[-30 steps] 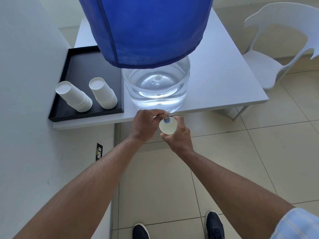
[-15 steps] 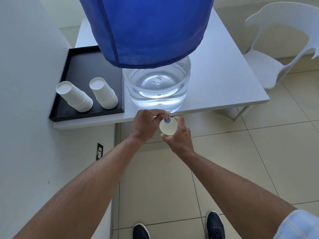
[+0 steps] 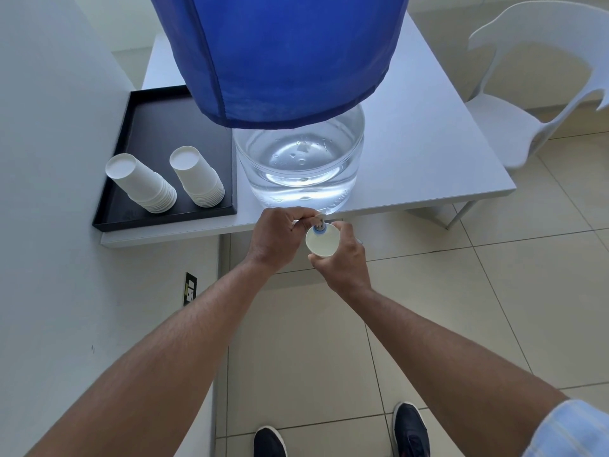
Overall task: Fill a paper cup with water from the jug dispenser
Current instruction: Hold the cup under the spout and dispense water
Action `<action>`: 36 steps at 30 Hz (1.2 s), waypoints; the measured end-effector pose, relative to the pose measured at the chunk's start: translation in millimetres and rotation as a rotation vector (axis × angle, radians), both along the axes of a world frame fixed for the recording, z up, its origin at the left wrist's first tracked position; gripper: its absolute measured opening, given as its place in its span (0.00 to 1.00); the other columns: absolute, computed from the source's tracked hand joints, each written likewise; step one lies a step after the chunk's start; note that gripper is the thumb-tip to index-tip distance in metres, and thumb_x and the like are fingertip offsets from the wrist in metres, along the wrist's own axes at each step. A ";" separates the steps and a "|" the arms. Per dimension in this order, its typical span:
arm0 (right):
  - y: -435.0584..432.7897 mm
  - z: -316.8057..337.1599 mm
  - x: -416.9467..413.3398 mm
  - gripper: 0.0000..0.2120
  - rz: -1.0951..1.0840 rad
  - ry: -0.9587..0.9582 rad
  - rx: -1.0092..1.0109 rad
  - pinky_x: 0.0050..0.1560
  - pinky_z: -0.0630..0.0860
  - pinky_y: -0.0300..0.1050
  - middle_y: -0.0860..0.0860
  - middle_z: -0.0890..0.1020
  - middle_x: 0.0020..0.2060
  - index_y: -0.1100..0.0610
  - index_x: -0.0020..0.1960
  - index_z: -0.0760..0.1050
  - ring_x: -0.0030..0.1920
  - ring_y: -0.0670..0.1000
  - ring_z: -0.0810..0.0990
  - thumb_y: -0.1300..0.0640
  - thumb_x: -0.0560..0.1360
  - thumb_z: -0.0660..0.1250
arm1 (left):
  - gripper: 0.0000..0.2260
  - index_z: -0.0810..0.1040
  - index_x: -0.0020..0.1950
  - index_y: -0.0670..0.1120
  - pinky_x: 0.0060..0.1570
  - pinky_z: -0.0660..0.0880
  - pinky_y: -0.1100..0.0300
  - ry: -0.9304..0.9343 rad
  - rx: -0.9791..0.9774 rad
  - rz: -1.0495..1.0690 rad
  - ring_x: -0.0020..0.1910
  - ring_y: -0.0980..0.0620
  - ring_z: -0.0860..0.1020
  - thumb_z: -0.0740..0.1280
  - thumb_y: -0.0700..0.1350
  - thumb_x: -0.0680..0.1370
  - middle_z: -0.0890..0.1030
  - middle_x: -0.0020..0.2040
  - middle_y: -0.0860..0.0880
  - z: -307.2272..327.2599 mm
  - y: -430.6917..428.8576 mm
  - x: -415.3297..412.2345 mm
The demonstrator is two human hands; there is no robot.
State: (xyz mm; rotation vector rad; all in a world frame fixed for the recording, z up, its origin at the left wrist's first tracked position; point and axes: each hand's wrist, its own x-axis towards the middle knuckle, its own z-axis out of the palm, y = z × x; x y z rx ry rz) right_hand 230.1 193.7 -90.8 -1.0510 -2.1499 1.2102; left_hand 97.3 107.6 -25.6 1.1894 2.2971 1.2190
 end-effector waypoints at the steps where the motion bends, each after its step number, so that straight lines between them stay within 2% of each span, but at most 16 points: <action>1: 0.1 -0.5 0.0 0.31 0.001 0.000 0.003 0.44 0.67 0.19 0.46 0.79 0.49 0.53 0.65 0.71 0.44 0.45 0.73 0.58 0.67 0.82 | 0.06 0.91 0.57 0.50 0.59 0.84 0.49 0.001 -0.002 -0.001 0.54 0.57 0.88 0.75 0.45 0.82 0.91 0.53 0.55 0.7 0.0 0.4; 7: 0.6 -2.1 0.2 0.31 0.004 -0.002 0.027 0.44 0.66 0.18 0.46 0.79 0.49 0.54 0.65 0.71 0.47 0.47 0.72 0.58 0.67 0.82 | 0.07 0.91 0.58 0.49 0.59 0.84 0.48 -0.002 -0.018 0.003 0.55 0.56 0.88 0.75 0.46 0.82 0.91 0.54 0.54 3.1 -0.2 1.4; 12: 0.3 -2.5 -0.6 0.31 -0.002 -0.006 0.023 0.44 0.67 0.19 0.45 0.78 0.49 0.53 0.65 0.71 0.46 0.43 0.70 0.58 0.66 0.82 | 0.05 0.91 0.56 0.51 0.55 0.85 0.48 0.020 -0.018 -0.011 0.51 0.55 0.89 0.75 0.46 0.82 0.91 0.51 0.56 1.7 -0.5 -0.6; 15: -0.4 -3.3 -0.3 0.31 -0.001 -0.010 0.031 0.44 0.66 0.18 0.46 0.78 0.49 0.54 0.65 0.71 0.46 0.44 0.70 0.58 0.66 0.82 | 0.05 0.90 0.57 0.52 0.54 0.85 0.47 0.050 -0.032 -0.029 0.51 0.54 0.89 0.75 0.47 0.83 0.92 0.50 0.56 2.3 -0.7 -1.9; 18: -0.2 -4.0 0.3 0.32 -0.007 -0.020 0.029 0.45 0.66 0.17 0.46 0.78 0.48 0.54 0.65 0.71 0.48 0.38 0.72 0.58 0.66 0.82 | 0.06 0.90 0.57 0.53 0.55 0.85 0.47 0.065 -0.037 -0.037 0.51 0.56 0.89 0.74 0.48 0.83 0.91 0.51 0.57 3.2 -0.1 -2.6; 19: 0.1 -4.6 0.4 0.32 -0.009 -0.021 0.032 0.45 0.65 0.17 0.46 0.78 0.48 0.54 0.65 0.71 0.52 0.31 0.72 0.58 0.66 0.82 | 0.06 0.90 0.57 0.53 0.56 0.85 0.48 0.053 -0.034 -0.035 0.52 0.57 0.89 0.74 0.49 0.83 0.91 0.51 0.57 3.4 -0.1 -3.0; 20: -0.1 -5.4 0.7 0.32 -0.010 -0.022 0.037 0.45 0.65 0.17 0.46 0.78 0.48 0.54 0.65 0.71 0.54 0.25 0.69 0.59 0.66 0.83 | 0.06 0.91 0.57 0.52 0.57 0.85 0.49 0.037 -0.029 -0.032 0.52 0.58 0.88 0.75 0.49 0.83 0.91 0.51 0.57 3.4 -0.6 -3.3; 22: -0.4 -6.1 1.0 0.32 -0.012 -0.017 0.048 0.46 0.65 0.17 0.46 0.78 0.49 0.54 0.65 0.71 0.56 0.20 0.66 0.59 0.66 0.83 | 0.05 0.91 0.56 0.51 0.56 0.85 0.52 0.015 -0.010 -0.022 0.52 0.60 0.88 0.76 0.48 0.82 0.91 0.51 0.57 3.2 -1.0 -3.6; 24: -0.6 -6.6 1.4 0.33 -0.009 -0.015 0.045 0.46 0.66 0.17 0.46 0.78 0.49 0.53 0.65 0.71 0.54 0.25 0.69 0.58 0.66 0.83 | 0.05 0.91 0.55 0.50 0.50 0.82 0.61 0.000 0.019 -0.014 0.46 0.67 0.86 0.77 0.45 0.82 0.91 0.50 0.56 3.4 -0.4 -2.6; 26: -0.9 -5.7 0.7 0.33 -0.008 -0.013 0.043 0.46 0.67 0.18 0.46 0.78 0.49 0.52 0.65 0.71 0.47 0.38 0.69 0.58 0.66 0.83 | 0.04 0.92 0.54 0.48 0.40 0.72 0.76 0.000 0.037 -0.016 0.34 0.74 0.79 0.77 0.43 0.81 0.90 0.46 0.57 4.5 0.5 -1.9; 27: -0.9 -5.6 0.6 0.32 -0.008 -0.009 0.043 0.46 0.67 0.19 0.46 0.78 0.49 0.52 0.64 0.71 0.45 0.40 0.67 0.58 0.65 0.83 | 0.04 0.92 0.54 0.47 0.36 0.68 0.79 -0.001 0.040 -0.016 0.30 0.75 0.77 0.77 0.43 0.81 0.89 0.43 0.58 4.7 0.9 -1.9; 30: -0.6 -6.1 1.1 0.33 0.002 0.004 0.041 0.46 0.67 0.19 0.46 0.78 0.50 0.52 0.65 0.71 0.47 0.43 0.69 0.57 0.66 0.83 | 0.04 0.92 0.54 0.46 0.32 0.66 0.80 -0.008 0.022 -0.025 0.27 0.76 0.75 0.77 0.43 0.81 0.83 0.35 0.71 6.7 -0.7 -2.9; 32: -0.8 -6.3 2.2 0.33 0.003 0.004 0.044 0.46 0.67 0.18 0.46 0.78 0.50 0.52 0.65 0.71 0.48 0.46 0.71 0.57 0.66 0.83 | 0.05 0.92 0.55 0.47 0.32 0.66 0.80 0.004 0.002 -0.047 0.27 0.76 0.75 0.77 0.43 0.81 0.81 0.33 0.75 9.0 -2.1 -2.4; 34: -0.9 -6.0 2.5 0.33 0.000 0.007 0.045 0.46 0.66 0.18 0.47 0.78 0.49 0.53 0.65 0.71 0.48 0.47 0.71 0.58 0.66 0.83 | 0.05 0.91 0.56 0.48 0.37 0.69 0.77 0.037 -0.035 -0.064 0.31 0.74 0.77 0.76 0.45 0.81 0.87 0.41 0.69 14.0 -2.2 -1.7; 36: -1.1 -5.5 2.4 0.32 -0.005 0.006 0.041 0.46 0.67 0.19 0.47 0.78 0.49 0.52 0.65 0.71 0.47 0.45 0.70 0.57 0.66 0.83 | 0.06 0.91 0.58 0.50 0.48 0.78 0.64 0.084 -0.074 -0.078 0.43 0.67 0.84 0.76 0.46 0.82 0.91 0.54 0.57 19.6 -1.3 -1.1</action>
